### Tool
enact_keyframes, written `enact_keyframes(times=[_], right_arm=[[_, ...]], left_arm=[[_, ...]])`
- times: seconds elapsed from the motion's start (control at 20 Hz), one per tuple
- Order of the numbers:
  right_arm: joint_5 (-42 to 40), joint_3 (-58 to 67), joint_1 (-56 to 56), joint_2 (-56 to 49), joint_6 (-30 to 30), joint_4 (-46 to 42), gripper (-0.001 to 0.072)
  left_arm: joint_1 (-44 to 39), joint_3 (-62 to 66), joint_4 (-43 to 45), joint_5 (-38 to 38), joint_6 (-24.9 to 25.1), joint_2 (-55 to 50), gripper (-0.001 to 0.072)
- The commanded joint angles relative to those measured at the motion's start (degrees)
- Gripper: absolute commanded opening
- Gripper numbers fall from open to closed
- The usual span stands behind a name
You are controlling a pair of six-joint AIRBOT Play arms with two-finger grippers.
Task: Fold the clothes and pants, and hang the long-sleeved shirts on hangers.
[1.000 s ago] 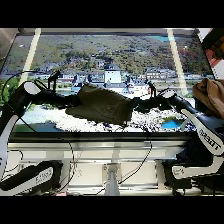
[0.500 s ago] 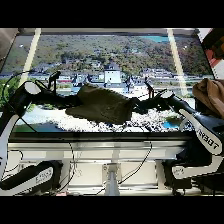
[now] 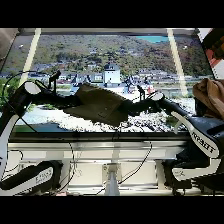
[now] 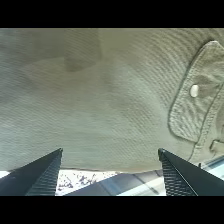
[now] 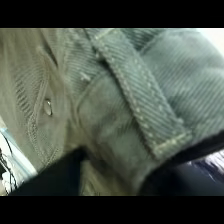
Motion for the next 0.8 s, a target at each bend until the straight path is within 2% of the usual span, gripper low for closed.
enact_keyframes(times=[0.0, 0.05, 0.15, 0.3, 0.5, 0.65, 0.75], right_arm=[[-5.0, 0.0, 2.3, 0.1, 0.0, 2.0, 0.0216], [-5.3, 0.0, 2.3, 0.1, 0.0, 2.8, 0.0129], [-5.3, 0.3, 2.1, 0.3, -0.1, 4.3, 0.0077], [-5.2, 5.5, 2.1, 0.8, -0.3, 1.4, 0.0077], [-5.2, 19.9, 1.2, 2.1, 0.2, -13.7, 0.0077], [-5.2, 29.6, -3.7, 3.8, 6.7, -21.2, 0.0077], [-4.5, 34.2, -8.6, 5.1, 8.4, -24.9, 0.0077]], left_arm=[[0.0, 0.0, 0.0, 0.0, 0.0, 0.0, 0.0693], [0.0, 0.0, 0.0, 0.0, 0.0, 0.0, 0.0693], [0.0, 0.0, 0.0, 0.1, 0.0, 0.0, 0.0693], [0.0, 0.0, 0.0, 0.1, 0.0, 0.0, 0.0693], [0.0, 0.0, 0.0, 0.0, 0.0, 0.0, 0.0693], [0.0, 0.0, 0.0, 0.0, 0.0, 0.0, 0.0693], [0.0, 0.0, 0.0, 0.0, 0.0, 0.0, 0.0693]])
